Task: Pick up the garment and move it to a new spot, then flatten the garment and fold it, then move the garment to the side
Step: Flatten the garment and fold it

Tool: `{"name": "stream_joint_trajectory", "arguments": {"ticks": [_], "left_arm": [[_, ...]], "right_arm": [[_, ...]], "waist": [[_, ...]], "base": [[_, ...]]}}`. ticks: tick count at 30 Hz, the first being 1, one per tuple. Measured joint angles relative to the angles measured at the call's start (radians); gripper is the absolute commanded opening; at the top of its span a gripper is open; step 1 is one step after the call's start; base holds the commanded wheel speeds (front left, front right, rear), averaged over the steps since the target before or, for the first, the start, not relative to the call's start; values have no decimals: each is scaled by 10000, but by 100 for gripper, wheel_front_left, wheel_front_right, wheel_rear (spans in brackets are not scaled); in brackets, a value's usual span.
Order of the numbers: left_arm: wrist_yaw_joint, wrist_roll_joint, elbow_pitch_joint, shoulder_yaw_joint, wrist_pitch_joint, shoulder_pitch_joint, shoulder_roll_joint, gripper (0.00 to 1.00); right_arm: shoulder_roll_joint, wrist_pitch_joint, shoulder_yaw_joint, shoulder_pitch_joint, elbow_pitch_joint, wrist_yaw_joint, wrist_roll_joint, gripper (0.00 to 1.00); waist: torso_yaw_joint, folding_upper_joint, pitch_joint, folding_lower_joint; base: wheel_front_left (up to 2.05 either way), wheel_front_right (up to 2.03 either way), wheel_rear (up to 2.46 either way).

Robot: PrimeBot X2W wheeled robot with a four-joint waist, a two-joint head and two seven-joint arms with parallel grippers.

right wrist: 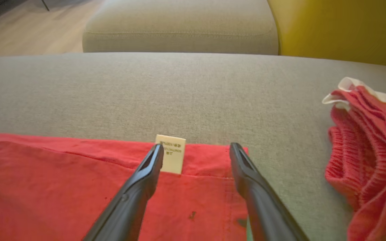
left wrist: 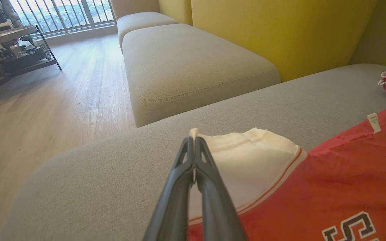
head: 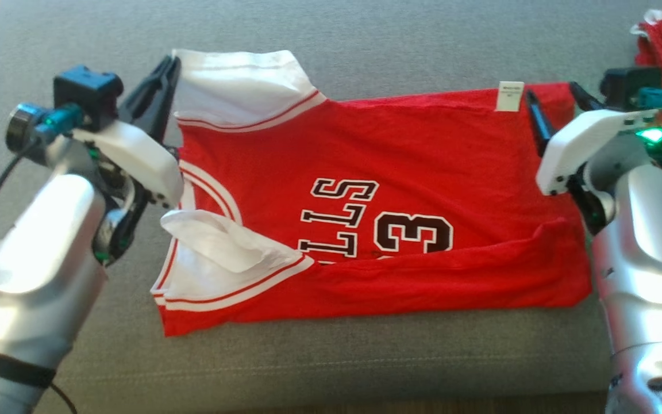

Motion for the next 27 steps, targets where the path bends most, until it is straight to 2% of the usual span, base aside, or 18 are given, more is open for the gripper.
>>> {"name": "stream_joint_trajectory", "arguments": {"ticks": [8,19,20,21,22,27], "left_arm": [[232,-113,-706,-100,102,429,27,0],[395,-113,-1007,-134,263,431,180,0],[395,-113,-1016,-144,274,431,188,0],[397,-113,-1028,-151,274,431,198,0],[399,-111,-1039,-161,290,431,213,0],[408,-111,-1049,-222,351,512,297,0]], "right_arm": [[-50,8,-2021,-585,1423,0,-1603,100],[-31,-163,-2476,-1370,2851,0,-1682,100],[-29,-174,-2474,-1407,2966,0,-1703,79],[-25,-198,-2474,-1438,3070,0,-1739,44],[-25,-228,-2472,-1482,3183,0,-1774,0],[-17,-631,-2383,-1521,3632,0,-1781,0]], "waist": [[283,0,-15,0],[257,0,71,1],[256,0,74,1],[254,0,76,1],[251,0,75,2],[218,0,-70,2]], "base": [[0,0,0],[0,0,0],[0,0,0],[0,0,0],[0,0,0],[0,0,0]]}}
